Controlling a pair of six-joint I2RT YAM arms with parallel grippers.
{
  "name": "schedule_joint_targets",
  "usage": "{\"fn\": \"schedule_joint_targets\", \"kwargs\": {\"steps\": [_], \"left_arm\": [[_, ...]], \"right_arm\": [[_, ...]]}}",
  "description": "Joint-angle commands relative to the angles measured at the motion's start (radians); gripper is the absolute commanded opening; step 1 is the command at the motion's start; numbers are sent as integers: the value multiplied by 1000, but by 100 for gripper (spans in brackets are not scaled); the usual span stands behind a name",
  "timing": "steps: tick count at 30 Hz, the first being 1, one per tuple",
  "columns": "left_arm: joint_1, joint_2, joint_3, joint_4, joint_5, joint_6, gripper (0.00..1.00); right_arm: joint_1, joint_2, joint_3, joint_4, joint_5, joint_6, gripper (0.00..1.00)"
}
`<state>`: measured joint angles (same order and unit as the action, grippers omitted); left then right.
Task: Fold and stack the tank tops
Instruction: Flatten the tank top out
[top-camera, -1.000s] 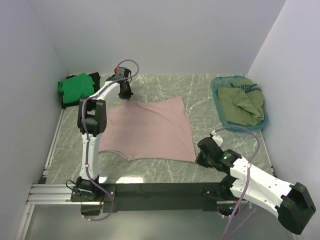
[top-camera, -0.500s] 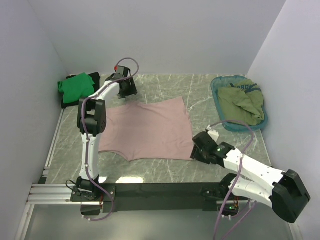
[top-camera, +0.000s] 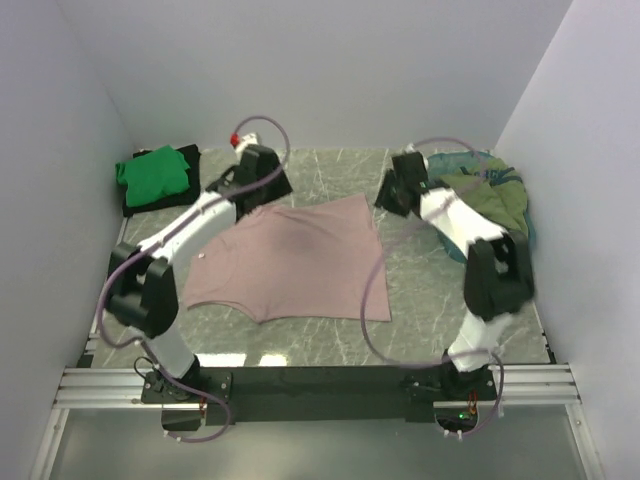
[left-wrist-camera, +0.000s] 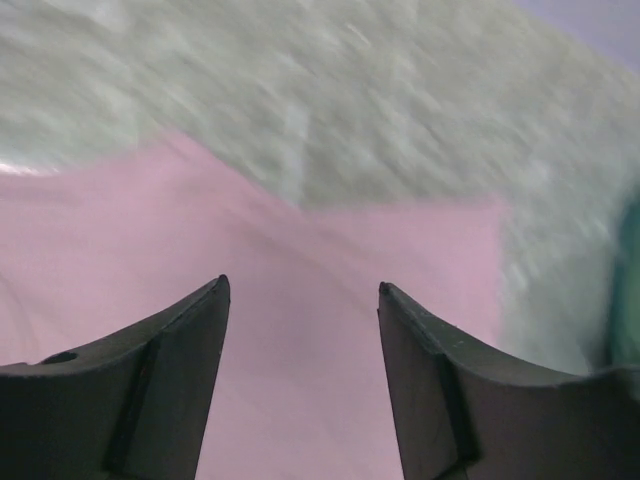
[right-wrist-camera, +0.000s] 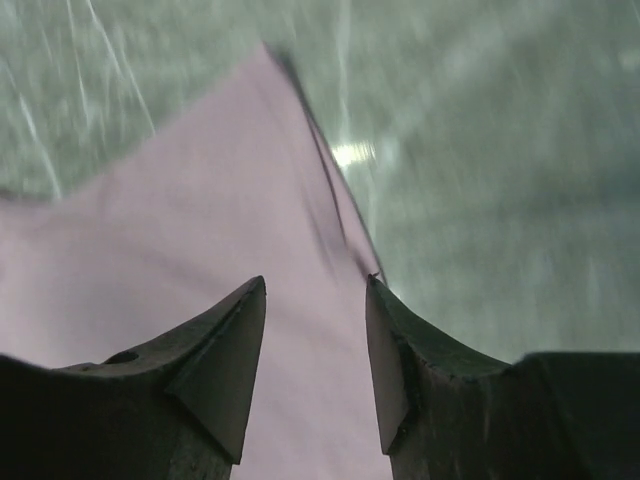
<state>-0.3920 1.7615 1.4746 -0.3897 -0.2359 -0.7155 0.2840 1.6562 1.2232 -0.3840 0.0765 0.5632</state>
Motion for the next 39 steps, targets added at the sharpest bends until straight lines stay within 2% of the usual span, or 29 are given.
{"fn": "schedule_joint_targets", "kwargs": {"steps": [1,2,4,8,15,25,29,30,33,35,39], "left_arm": [[-94,-114,-199,55,-7,-126,64],[-111,-134,-238,70,13,-168,62],[-126,-168,-351,110,114,-194,58],[-189,-172,-434,138,193,-240,54],[-225,-131,-503,144,245,-280,49],[-235,-117,-560,143,260,-302,47],[-237,-119,-570,134,256,-303,47],[-237,-119,-571,130,254,-303,47],[-238,-117,-582,127,257,-305,47],[-238,-116,-594,127,260,-306,46],[-238,-114,-623,137,279,-315,46]], "right_arm": [[-31,215,258,-36,-73,-152,51],[-31,299,309,-47,-93,-161,51],[-31,370,448,-84,-112,-184,51],[-31,549,678,-165,-98,-204,51],[-23,657,768,-194,-115,-215,52],[-5,767,878,-236,-100,-212,51],[-3,783,889,-242,-78,-204,40],[-5,783,888,-239,-78,-204,28],[-6,780,884,-236,-40,-195,4],[-6,783,901,-245,-4,-187,0],[-9,787,946,-277,45,-189,0]]}}
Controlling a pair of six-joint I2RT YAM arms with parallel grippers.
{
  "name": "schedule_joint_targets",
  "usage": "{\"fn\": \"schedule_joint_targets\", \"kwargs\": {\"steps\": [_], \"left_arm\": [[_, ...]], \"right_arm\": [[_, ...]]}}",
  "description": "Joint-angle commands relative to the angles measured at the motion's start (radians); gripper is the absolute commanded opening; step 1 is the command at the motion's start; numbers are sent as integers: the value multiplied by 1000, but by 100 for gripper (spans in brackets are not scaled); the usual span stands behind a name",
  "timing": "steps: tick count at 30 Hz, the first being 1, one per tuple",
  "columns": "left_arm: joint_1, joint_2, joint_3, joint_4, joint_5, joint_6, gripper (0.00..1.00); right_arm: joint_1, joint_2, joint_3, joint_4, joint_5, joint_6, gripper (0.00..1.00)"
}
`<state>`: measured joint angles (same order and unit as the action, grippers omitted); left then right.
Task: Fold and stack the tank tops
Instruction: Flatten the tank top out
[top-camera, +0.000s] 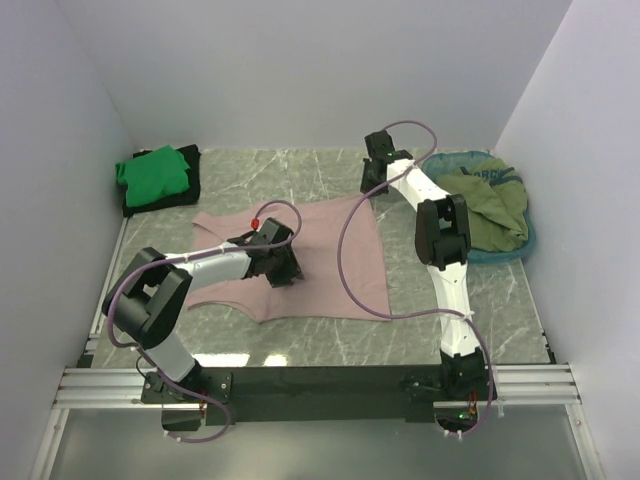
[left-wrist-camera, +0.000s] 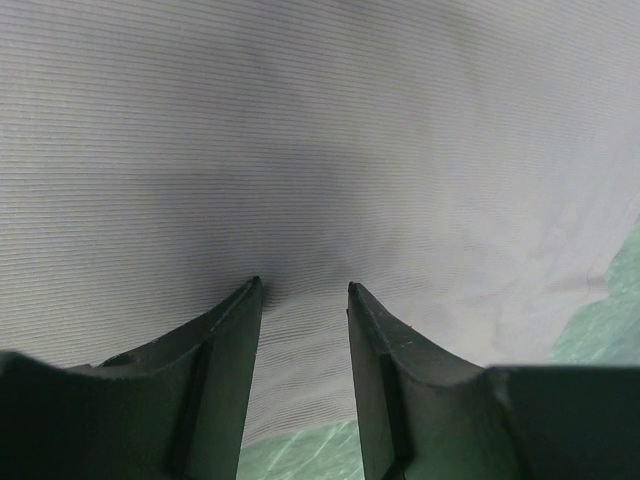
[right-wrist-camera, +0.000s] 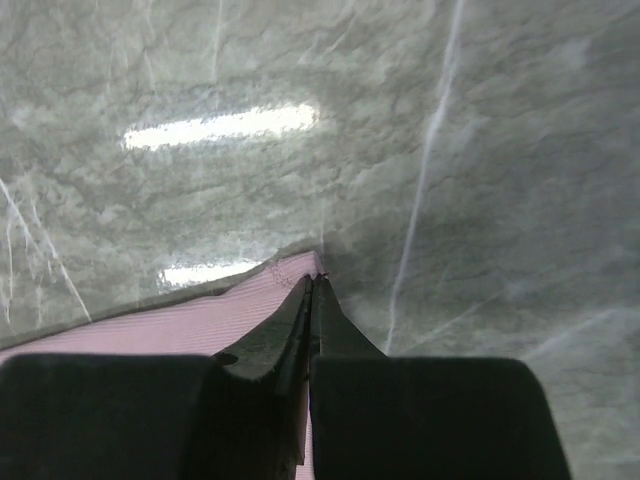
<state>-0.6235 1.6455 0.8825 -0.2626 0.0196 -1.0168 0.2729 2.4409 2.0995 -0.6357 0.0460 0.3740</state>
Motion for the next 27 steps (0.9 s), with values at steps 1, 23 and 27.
{"fn": "schedule_joint_targets", "kwargs": {"steps": [1,23,27], "left_arm": [[-5,4,-39,13,26,-16,46],[-68,200,162,17,91,64,47],[-67,149,174,3,77,92,58]], "right_arm": [[0,3,80,-28,83,-1,0],[-98,29,165,-125,184,31,3],[-112,-3,125,-102,169,45,39]]}}
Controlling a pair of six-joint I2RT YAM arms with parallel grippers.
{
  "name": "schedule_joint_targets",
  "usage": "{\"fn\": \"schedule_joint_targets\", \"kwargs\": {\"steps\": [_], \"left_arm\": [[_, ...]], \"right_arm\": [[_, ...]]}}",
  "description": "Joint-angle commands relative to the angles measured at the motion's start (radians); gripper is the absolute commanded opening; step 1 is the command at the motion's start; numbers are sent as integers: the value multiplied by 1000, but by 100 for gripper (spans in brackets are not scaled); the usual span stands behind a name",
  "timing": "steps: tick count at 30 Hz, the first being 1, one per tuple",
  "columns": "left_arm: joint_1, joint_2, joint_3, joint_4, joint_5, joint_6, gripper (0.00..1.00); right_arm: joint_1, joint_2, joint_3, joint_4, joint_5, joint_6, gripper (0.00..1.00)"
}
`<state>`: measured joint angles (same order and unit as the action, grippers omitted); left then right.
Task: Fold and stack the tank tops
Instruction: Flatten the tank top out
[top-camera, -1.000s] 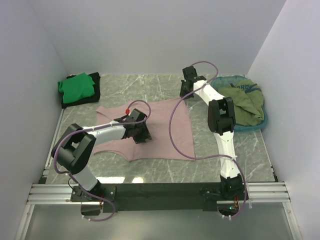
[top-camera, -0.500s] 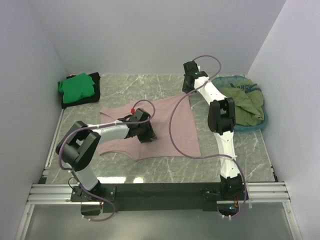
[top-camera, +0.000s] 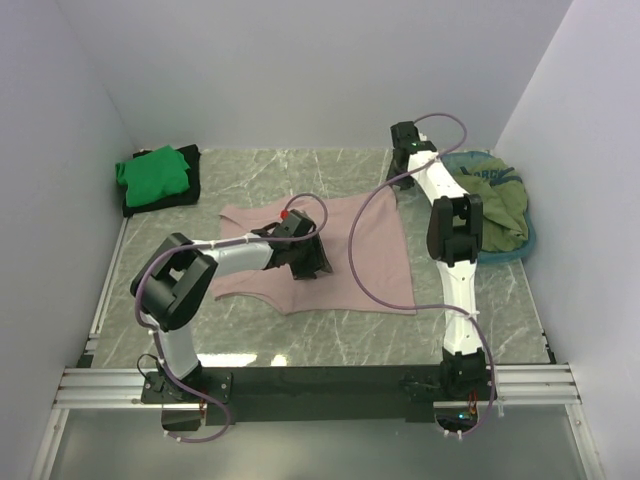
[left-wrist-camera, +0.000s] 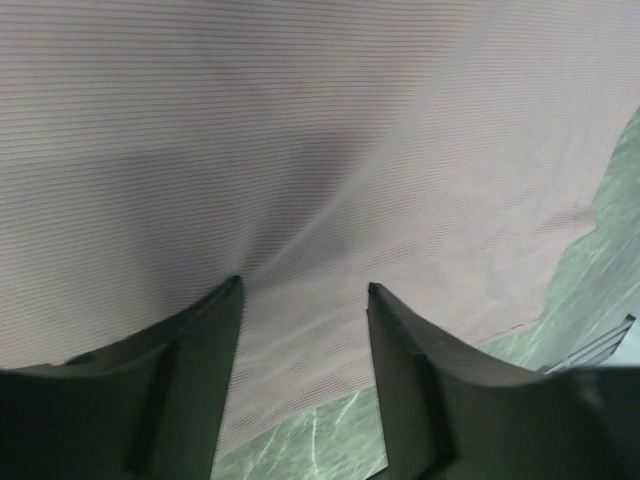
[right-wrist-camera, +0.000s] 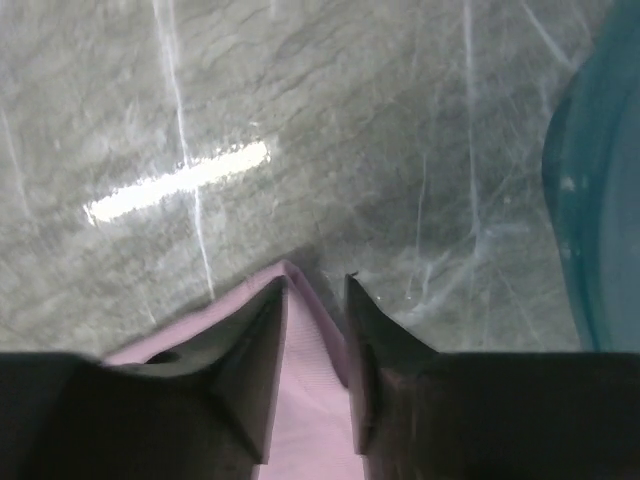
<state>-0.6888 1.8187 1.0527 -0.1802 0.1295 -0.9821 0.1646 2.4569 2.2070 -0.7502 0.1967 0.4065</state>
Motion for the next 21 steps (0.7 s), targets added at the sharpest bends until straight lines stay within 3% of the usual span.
{"fn": "schedule_joint_targets", "kwargs": {"steps": [1,3,9,14,21], "left_arm": [[1,-35,16,-82,-39,78,61],[9,-62,56,-94,-53,106,68],[57,-217,154,-191,-123,166,75],[86,-338,96,-241,-126,114,74],[83,-524,-207,-280,-185,-50,67]], "right_arm": [[-4,-44,1,18,18,14,45],[-5,-74,-13,34,35,17,56],[-13,-301,-93,26,85,44,60],[-13,-594,-505,156,83,116,61],[36,-1045,-1160,354,-36,233,58]]}}
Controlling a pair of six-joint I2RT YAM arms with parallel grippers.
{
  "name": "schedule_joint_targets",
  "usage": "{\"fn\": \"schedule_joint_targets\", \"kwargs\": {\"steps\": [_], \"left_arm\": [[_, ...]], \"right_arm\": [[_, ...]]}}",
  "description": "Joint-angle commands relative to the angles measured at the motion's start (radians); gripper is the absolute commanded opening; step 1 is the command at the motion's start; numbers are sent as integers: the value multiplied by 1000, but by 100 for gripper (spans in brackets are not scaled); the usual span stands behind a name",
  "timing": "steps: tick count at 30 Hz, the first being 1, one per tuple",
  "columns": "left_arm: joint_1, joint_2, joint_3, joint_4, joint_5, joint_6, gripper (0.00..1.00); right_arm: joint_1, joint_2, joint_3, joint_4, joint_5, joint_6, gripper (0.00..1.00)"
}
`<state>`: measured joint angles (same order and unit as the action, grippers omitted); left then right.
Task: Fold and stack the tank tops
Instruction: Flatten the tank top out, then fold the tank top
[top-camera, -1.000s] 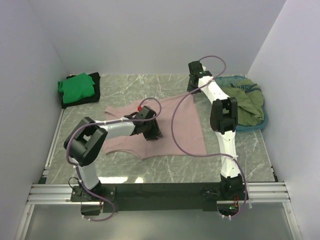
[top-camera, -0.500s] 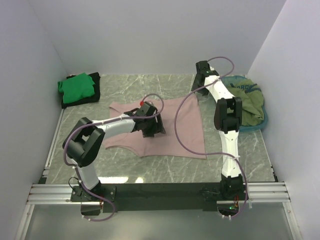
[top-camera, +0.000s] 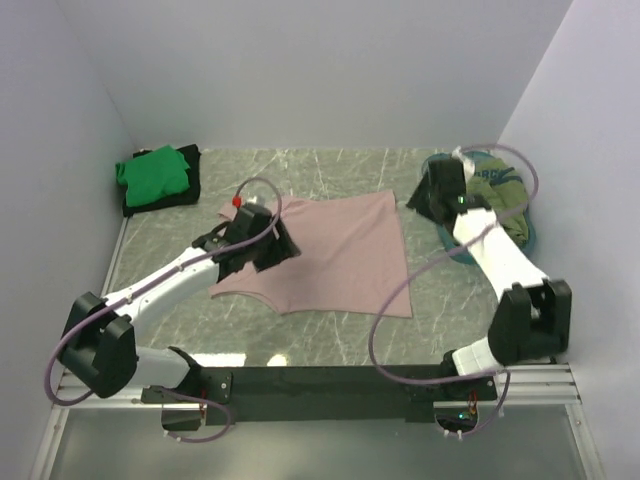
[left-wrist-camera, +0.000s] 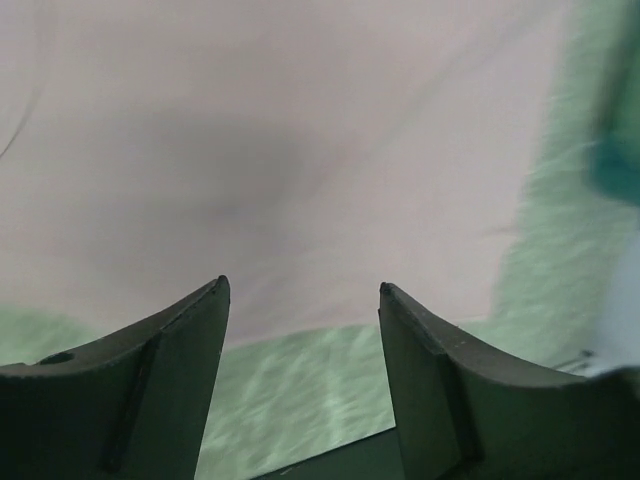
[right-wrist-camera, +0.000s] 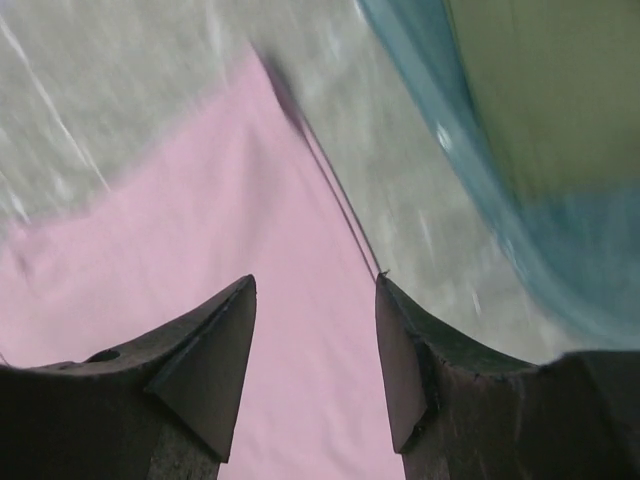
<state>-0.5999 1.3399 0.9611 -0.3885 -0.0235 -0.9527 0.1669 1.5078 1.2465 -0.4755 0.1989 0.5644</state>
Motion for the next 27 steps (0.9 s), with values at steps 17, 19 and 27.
{"fn": "schedule_joint_targets", "kwargs": {"steps": [17,19,27], "left_arm": [[-156,-150,-401,8,-26,-210,68],[-159,-143,-400,31,-39,-218,67],[-159,-73,-383,59,-95,-267,60]], "right_arm": [[184,-630,-823,-15,-45,305,57],[192,-633,-832,-26,-36,331,57],[197,-647,-855,-68,-21,414,57]]}}
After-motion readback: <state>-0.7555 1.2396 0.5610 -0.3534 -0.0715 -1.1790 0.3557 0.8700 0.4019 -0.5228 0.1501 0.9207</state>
